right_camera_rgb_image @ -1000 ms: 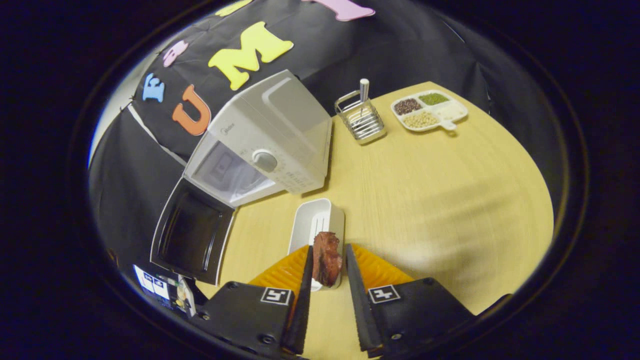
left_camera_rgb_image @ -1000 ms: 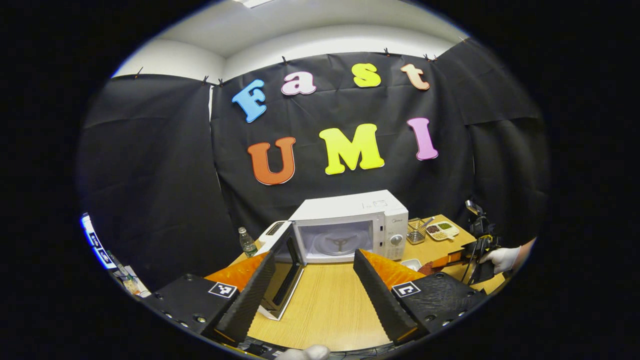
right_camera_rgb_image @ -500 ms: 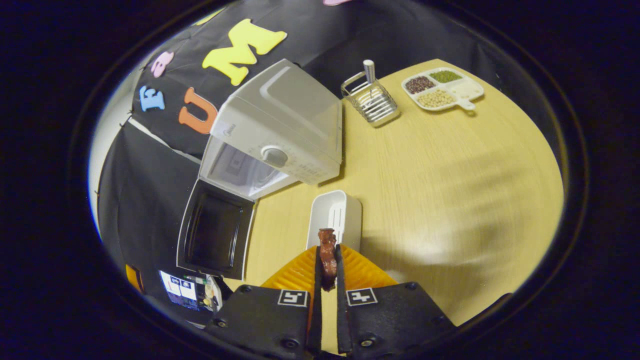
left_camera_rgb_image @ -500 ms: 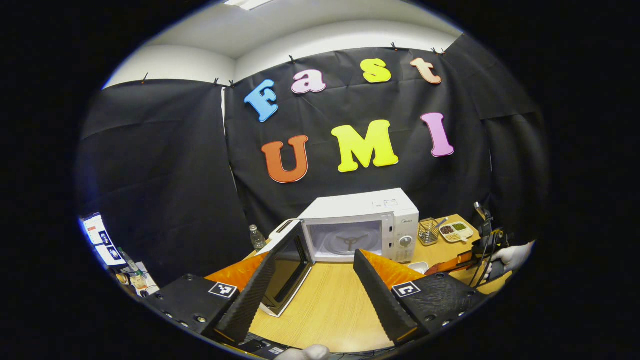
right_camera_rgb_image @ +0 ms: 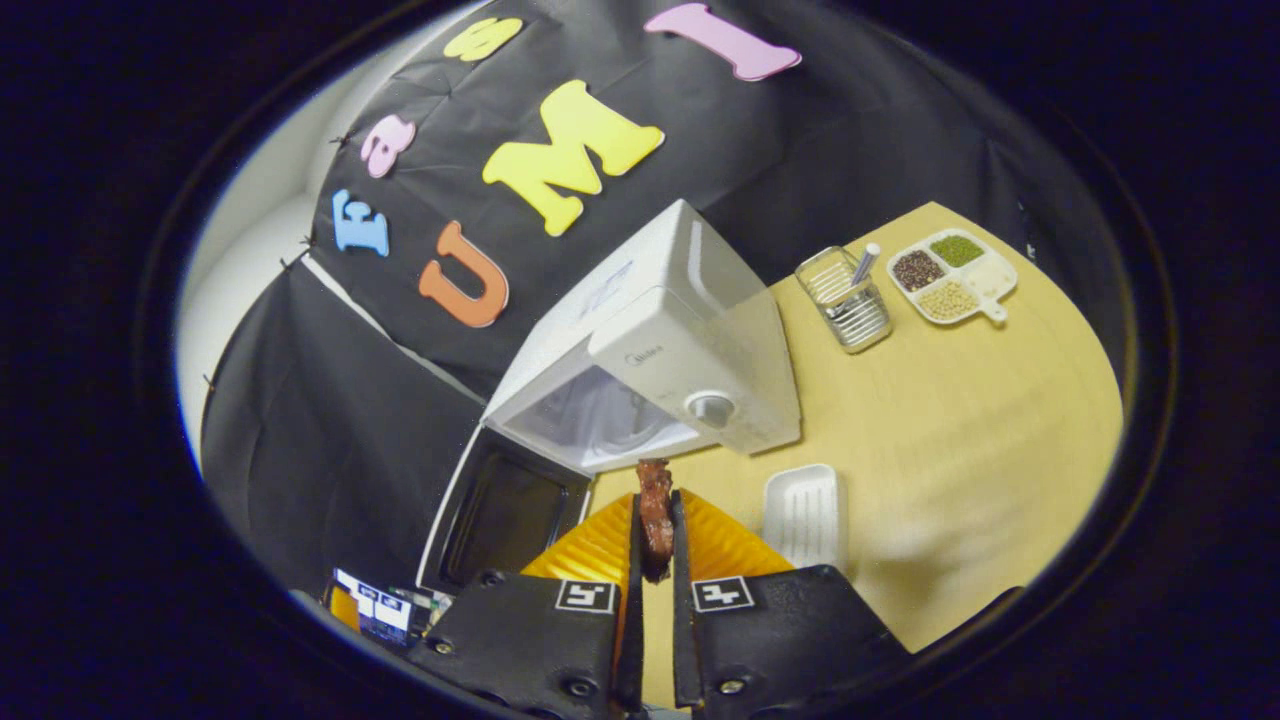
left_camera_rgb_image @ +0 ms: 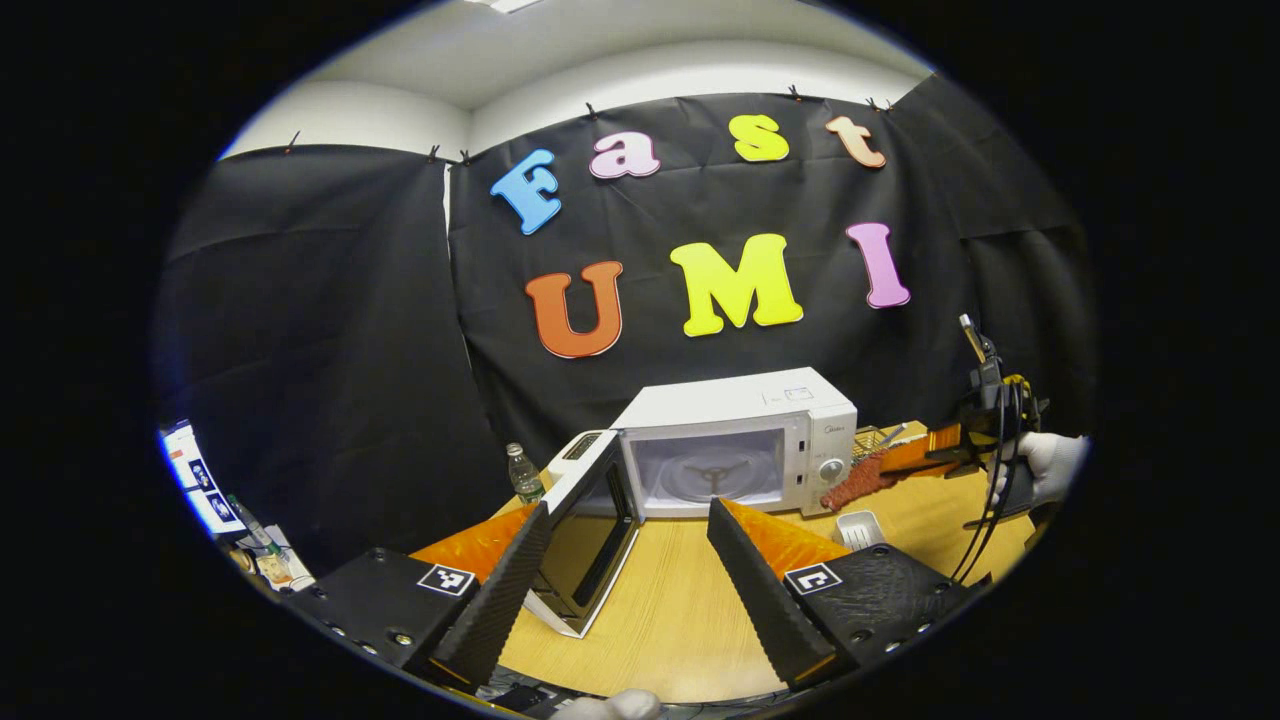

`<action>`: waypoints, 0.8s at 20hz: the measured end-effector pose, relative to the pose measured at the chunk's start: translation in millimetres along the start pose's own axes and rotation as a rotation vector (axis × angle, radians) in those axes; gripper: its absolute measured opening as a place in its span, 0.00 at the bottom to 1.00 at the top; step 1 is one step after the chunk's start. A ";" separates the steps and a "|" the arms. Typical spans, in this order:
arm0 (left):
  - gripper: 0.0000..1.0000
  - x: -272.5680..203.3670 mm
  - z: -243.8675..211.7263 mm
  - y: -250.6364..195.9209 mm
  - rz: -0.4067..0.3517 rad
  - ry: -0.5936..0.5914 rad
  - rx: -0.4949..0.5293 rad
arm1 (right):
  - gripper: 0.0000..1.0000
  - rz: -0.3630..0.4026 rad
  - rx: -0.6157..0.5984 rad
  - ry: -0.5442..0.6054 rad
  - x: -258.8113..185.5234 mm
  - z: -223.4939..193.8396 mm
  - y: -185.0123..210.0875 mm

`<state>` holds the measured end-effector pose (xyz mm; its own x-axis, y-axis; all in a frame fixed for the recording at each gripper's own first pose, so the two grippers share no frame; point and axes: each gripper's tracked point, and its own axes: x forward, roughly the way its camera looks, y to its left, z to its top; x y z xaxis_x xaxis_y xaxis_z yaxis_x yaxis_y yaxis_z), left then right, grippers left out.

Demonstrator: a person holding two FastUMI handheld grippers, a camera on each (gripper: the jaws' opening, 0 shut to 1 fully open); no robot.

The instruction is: Open the microwave oven with the left hand, put the food in, and close the microwave oven.

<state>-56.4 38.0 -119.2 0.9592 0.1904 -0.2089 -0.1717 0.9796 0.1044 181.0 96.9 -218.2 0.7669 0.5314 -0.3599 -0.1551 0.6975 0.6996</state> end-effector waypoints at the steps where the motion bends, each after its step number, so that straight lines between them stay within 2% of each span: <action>1: 0.96 0.5 -1.4 6.2 -0.014 0.000 0.002 | 0.14 -0.001 0.015 -0.036 8.5 0.2 9.4; 8: 0.96 0.4 -30.5 74.4 -0.093 0.015 0.041 | 0.14 -0.028 0.193 -0.271 110.8 -24.2 61.3; 12: 0.97 8.8 -50.4 117.8 -0.083 0.037 0.061 | 0.15 -0.081 0.236 -0.387 175.1 -26.9 72.8; 16: 0.96 21.9 -61.1 154.1 -0.045 0.049 0.041 | 0.15 -0.090 0.264 -0.479 239.3 -16.6 86.0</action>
<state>-75.6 197.0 -167.0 0.9536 0.1500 -0.2610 -0.1182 0.9840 0.1334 340.8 292.0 -254.4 0.9770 0.1541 -0.1478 0.0385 0.5536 0.8319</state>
